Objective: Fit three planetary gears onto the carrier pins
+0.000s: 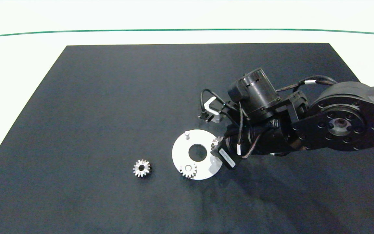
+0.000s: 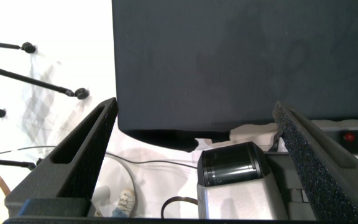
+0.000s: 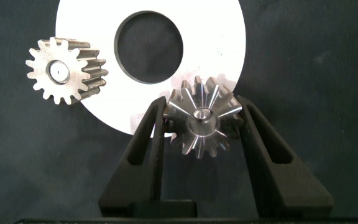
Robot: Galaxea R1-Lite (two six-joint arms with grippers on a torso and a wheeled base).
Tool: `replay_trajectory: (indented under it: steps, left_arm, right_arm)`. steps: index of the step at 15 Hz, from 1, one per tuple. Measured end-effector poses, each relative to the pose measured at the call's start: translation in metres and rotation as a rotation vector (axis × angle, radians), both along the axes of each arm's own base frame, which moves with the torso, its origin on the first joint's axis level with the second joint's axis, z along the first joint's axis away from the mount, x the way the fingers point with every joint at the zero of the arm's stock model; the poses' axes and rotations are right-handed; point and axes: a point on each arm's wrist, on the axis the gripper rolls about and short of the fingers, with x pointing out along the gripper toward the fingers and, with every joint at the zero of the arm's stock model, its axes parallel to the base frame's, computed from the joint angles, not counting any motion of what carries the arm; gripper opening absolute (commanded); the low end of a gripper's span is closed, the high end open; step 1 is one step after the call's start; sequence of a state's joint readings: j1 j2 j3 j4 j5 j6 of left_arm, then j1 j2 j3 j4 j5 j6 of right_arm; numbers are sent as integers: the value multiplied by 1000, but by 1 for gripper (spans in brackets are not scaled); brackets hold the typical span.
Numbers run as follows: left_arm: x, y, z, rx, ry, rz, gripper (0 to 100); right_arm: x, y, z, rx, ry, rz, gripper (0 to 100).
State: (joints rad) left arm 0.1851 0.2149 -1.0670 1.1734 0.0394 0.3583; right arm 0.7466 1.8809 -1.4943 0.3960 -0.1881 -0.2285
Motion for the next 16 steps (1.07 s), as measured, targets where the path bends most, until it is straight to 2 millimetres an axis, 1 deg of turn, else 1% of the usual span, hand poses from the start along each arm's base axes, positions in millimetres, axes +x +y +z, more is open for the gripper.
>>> replay_trajectory:
  steps: [16]
  left_arm:
    - [-2,0,0,2,-7,2,100]
  right_arm:
    - [-2,1,-1,-1,0,6,25]
